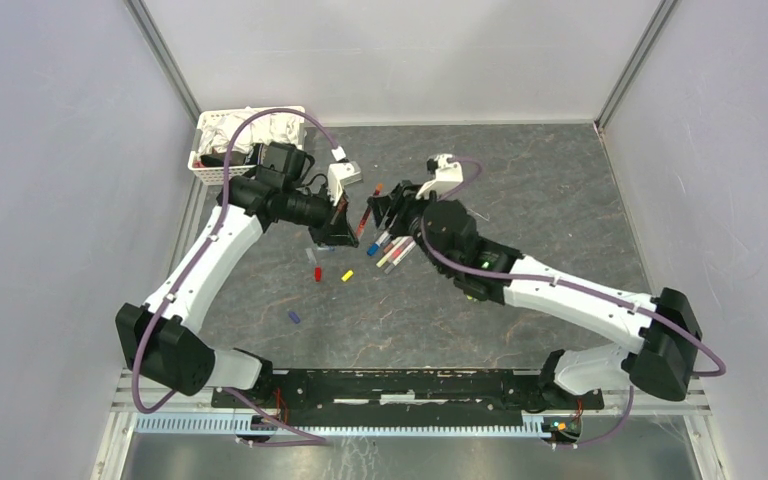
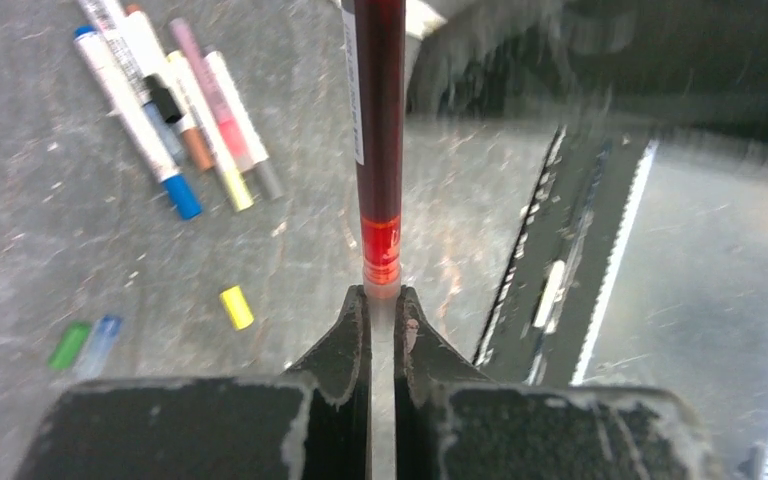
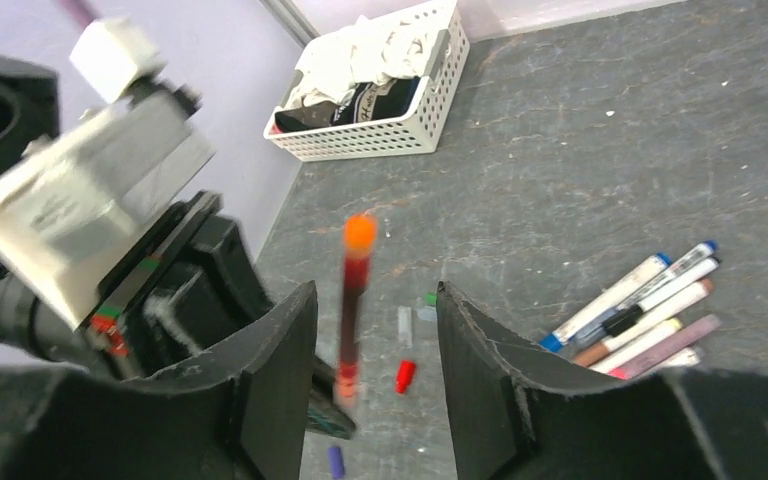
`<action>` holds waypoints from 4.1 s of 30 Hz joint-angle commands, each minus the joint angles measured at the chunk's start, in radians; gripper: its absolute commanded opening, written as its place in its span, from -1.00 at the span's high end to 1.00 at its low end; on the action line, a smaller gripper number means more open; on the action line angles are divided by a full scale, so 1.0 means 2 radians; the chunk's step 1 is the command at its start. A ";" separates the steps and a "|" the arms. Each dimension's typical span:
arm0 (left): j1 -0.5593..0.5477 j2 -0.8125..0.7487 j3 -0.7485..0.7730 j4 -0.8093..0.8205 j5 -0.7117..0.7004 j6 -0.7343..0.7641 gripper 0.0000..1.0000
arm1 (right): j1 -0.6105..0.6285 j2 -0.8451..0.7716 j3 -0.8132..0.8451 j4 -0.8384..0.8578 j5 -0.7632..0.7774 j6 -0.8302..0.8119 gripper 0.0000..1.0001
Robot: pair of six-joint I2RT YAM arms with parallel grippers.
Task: Open the pen caps
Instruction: Open the pen cap from the pen, then place the pen at the center of the board, then place the pen cap at the center of the board.
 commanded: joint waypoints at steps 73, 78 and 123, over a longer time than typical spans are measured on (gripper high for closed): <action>-0.165 -0.053 0.017 -0.177 -0.256 0.383 -0.14 | -0.129 0.125 -0.038 0.133 -0.777 0.049 1.00; -0.165 -0.053 0.001 -0.166 -0.283 0.396 0.52 | -0.130 0.126 -0.036 0.115 -0.776 0.035 1.00; 0.011 0.119 -0.167 0.099 -0.296 0.262 0.42 | -0.252 -0.088 -0.238 -0.212 -0.145 -0.144 1.00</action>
